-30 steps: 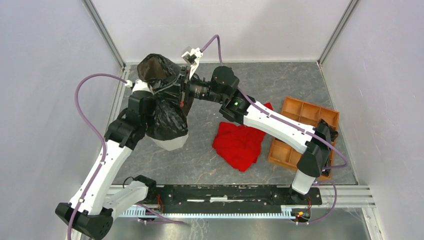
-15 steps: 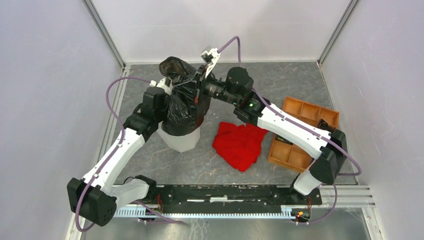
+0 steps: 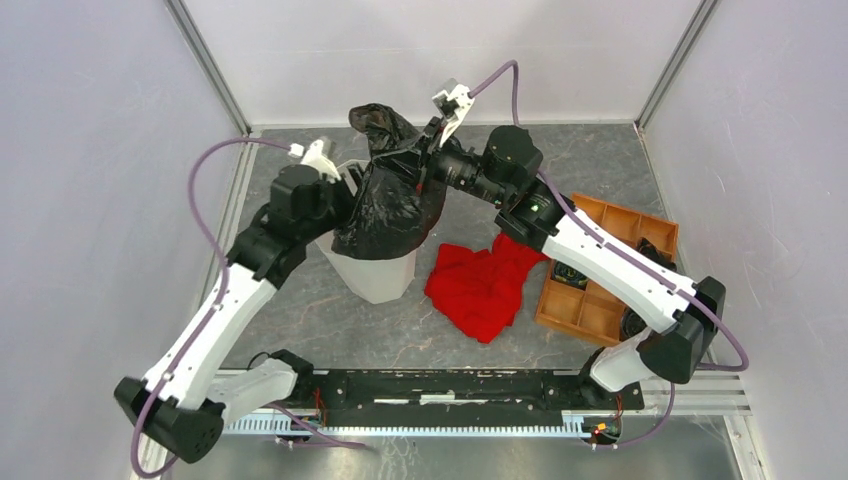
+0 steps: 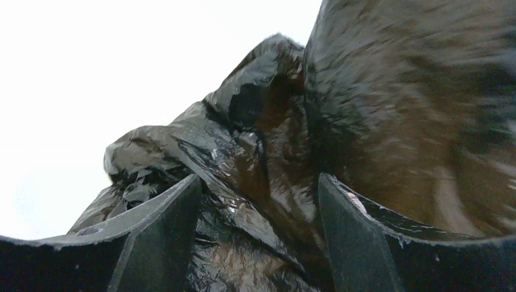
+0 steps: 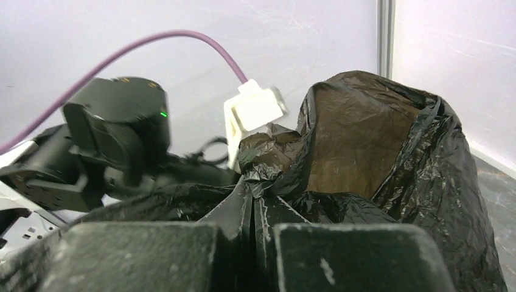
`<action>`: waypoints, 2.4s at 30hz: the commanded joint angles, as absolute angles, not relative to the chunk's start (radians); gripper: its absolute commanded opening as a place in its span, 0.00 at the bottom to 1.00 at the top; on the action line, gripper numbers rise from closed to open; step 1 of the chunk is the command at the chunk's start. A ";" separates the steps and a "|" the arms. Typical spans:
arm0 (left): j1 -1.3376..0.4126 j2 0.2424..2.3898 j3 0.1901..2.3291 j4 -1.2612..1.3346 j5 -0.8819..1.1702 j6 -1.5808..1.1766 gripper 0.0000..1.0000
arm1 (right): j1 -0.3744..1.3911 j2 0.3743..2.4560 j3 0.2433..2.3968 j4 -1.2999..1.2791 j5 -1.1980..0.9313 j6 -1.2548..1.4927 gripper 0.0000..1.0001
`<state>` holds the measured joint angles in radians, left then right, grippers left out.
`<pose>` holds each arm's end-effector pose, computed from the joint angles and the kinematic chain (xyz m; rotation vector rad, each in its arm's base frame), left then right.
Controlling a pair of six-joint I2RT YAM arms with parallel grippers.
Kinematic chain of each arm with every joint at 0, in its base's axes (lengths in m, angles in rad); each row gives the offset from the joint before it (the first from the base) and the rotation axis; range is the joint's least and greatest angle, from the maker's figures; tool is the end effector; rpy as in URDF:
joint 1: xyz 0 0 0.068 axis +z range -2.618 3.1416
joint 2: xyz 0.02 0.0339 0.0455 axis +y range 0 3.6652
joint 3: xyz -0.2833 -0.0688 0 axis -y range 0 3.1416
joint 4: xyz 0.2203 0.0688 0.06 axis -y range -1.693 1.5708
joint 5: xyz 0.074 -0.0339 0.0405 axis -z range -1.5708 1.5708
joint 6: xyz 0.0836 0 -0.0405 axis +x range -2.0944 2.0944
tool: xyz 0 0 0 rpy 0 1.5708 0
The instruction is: Put the trash bags into the trash bin
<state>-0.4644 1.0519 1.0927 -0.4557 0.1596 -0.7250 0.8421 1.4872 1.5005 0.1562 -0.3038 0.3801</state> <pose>0.2090 -0.1196 0.3653 -0.1642 2.0953 -0.9060 0.2260 0.2907 0.4847 -0.6086 1.3981 1.2088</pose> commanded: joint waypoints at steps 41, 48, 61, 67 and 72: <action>-0.463 0.517 1.293 -0.726 -0.270 -0.477 1.00 | 0.890 1.524 1.503 0.471 -0.201 0.656 0.01; -0.465 0.512 1.222 -0.575 0.448 -0.451 0.92 | 0.924 1.594 1.607 0.503 -0.230 0.694 0.01; -0.464 0.647 1.042 -0.543 -0.152 -0.649 0.87 | 1.093 1.640 1.579 0.557 -0.046 0.781 0.01; -0.463 0.505 0.998 -0.525 -0.016 -0.566 0.95 | 1.095 1.633 1.579 0.499 -0.006 0.697 0.01; -0.463 0.384 1.097 -0.617 0.176 -0.424 1.00 | 1.093 1.584 1.561 0.461 0.015 0.528 0.01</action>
<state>-0.4660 0.4664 0.9951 -0.5900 0.0277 -0.5518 1.0962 1.6413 1.5585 0.4759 -0.0353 0.6750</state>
